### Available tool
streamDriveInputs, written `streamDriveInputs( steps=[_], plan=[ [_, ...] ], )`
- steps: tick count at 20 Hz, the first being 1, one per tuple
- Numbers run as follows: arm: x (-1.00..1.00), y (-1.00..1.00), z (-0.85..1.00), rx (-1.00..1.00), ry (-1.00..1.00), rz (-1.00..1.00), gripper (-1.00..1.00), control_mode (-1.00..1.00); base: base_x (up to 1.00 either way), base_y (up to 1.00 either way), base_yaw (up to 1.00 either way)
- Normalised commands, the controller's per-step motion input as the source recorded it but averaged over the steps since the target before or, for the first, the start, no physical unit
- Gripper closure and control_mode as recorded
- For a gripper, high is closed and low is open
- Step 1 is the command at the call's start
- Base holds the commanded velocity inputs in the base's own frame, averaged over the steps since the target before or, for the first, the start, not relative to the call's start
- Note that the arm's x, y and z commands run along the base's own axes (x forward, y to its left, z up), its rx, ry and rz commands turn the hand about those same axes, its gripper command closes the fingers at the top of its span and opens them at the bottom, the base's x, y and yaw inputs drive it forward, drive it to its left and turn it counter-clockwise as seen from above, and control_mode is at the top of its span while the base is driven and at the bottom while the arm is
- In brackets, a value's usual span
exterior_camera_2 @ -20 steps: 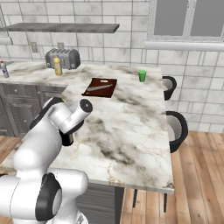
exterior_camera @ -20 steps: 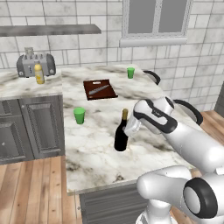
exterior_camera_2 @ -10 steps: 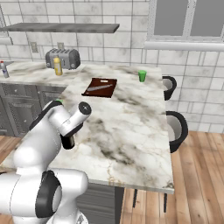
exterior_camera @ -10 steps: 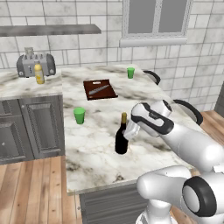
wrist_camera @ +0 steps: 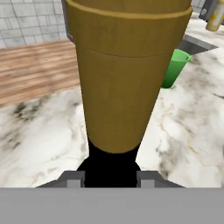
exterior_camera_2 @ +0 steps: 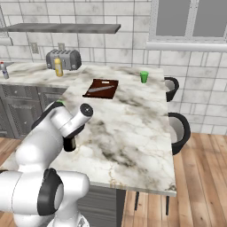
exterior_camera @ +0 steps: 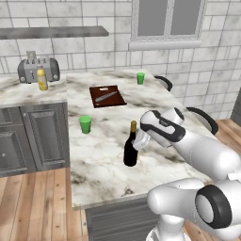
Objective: Place the drinks on the dining counter in a tight cluster.
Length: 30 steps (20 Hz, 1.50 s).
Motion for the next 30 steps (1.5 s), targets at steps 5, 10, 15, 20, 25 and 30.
streamDriveInputs(
  steps=[5,10,15,20,25,30],
  plan=[
    [0.0,0.0,-0.07,0.0,0.0,0.0,1.0,-1.0,0.0,0.0,0.0],
    [0.0,0.0,0.0,0.0,0.0,0.0,-1.0,-1.0,0.0,0.0,0.0],
    [-0.01,0.0,0.0,0.0,0.0,0.0,-1.0,-1.0,0.0,0.0,0.0],
    [-0.04,0.0,0.0,0.0,0.0,0.0,-1.0,-1.0,0.0,0.0,0.0],
    [-0.06,-0.02,0.0,0.0,0.0,0.01,-1.0,-1.0,0.0,0.0,0.0],
    [-0.29,-0.63,0.06,0.04,0.0,-0.06,-1.0,-1.0,0.0,0.0,0.0]
  ],
)
